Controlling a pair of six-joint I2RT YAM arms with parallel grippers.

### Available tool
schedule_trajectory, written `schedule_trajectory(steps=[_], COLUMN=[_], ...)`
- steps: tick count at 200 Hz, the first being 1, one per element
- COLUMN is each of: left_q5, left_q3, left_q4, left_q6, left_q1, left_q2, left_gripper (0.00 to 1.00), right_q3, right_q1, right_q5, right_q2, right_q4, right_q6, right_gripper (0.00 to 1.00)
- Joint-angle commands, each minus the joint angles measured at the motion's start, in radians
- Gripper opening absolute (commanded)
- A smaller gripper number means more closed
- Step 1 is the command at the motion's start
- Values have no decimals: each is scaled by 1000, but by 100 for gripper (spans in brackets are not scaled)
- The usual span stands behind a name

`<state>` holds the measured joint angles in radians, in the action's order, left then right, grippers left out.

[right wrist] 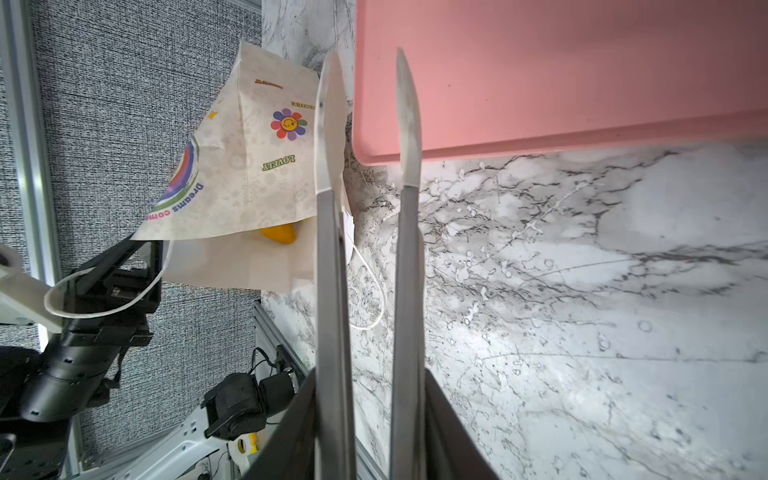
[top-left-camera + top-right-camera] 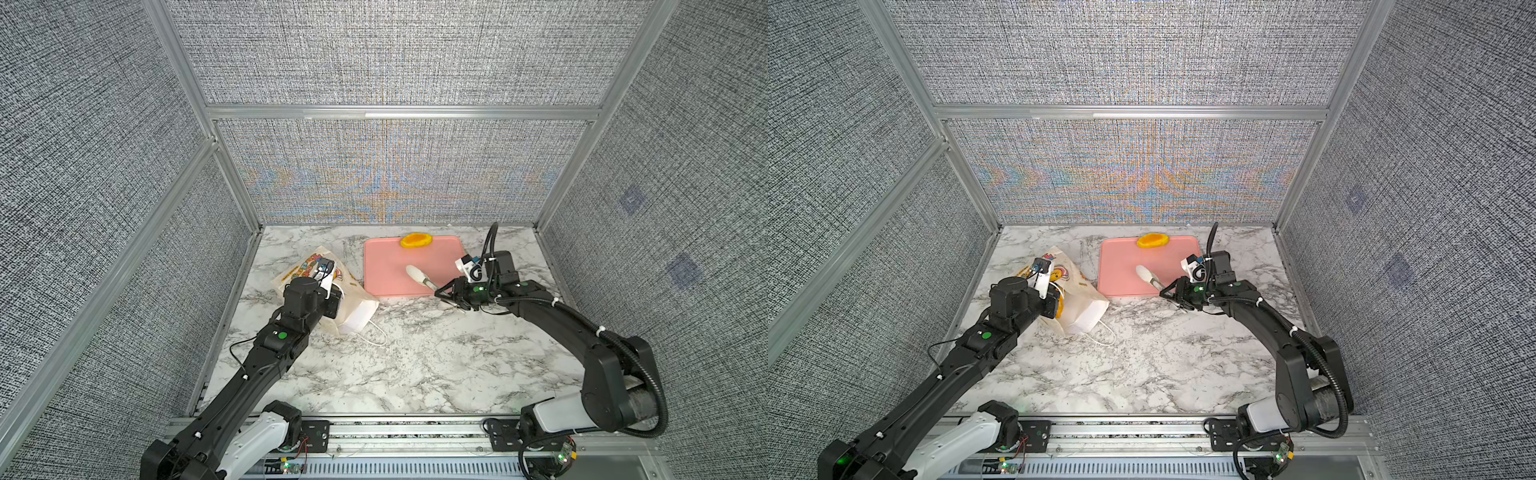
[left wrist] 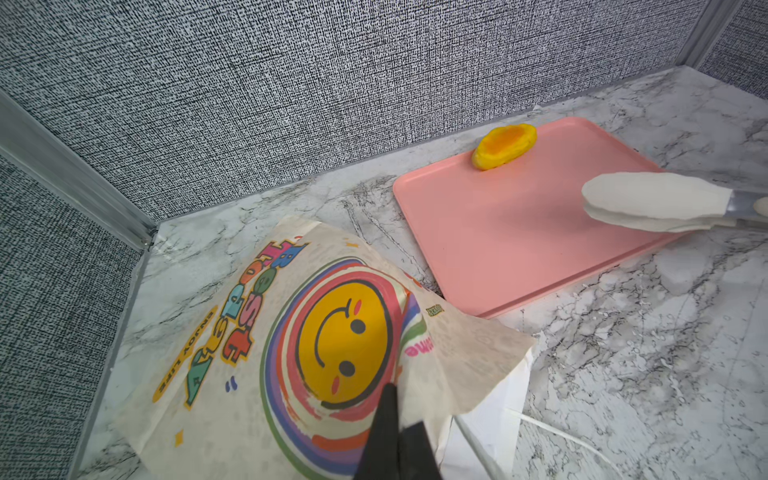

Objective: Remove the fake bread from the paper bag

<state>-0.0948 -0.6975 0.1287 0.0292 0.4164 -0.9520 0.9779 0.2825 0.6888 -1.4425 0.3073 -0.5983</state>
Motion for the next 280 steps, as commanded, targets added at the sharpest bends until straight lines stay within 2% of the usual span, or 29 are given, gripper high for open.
schedule_trajectory(steps=[1, 29, 54, 86, 134, 143, 161, 211, 280], left_q5=[12, 9, 9, 13, 3, 3, 0, 7, 4], left_q3=[-6, -8, -9, -10, -12, -14, -21, -28, -23], left_q4=[-15, -13, -14, -12, -1, 0, 1, -5, 6], left_q6=[-5, 0, 0, -9, 4, 8, 18, 23, 37], left_q1=[-1, -1, -1, -2, -1, -1, -2, -1, -1], left_q2=[1, 6, 10, 15, 27, 25, 18, -5, -9], left_gripper=[0, 0, 0, 0, 0, 0, 0, 0, 0], right_q3=[18, 55, 182, 430, 722, 766, 827, 885, 731], right_q1=[3, 3, -3, -28, -74, -81, -85, -85, -88], right_q5=[-74, -128, -172, -183, -143, -143, -133, -112, -185], right_q2=[16, 31, -32, -222, -486, -524, -589, -699, -684], right_q4=[102, 158, 234, 296, 287, 284, 277, 234, 210], right_q6=[47, 75, 153, 222, 190, 174, 150, 92, 84], right_gripper=[36, 36, 35, 23, 6, 0, 0, 0, 0])
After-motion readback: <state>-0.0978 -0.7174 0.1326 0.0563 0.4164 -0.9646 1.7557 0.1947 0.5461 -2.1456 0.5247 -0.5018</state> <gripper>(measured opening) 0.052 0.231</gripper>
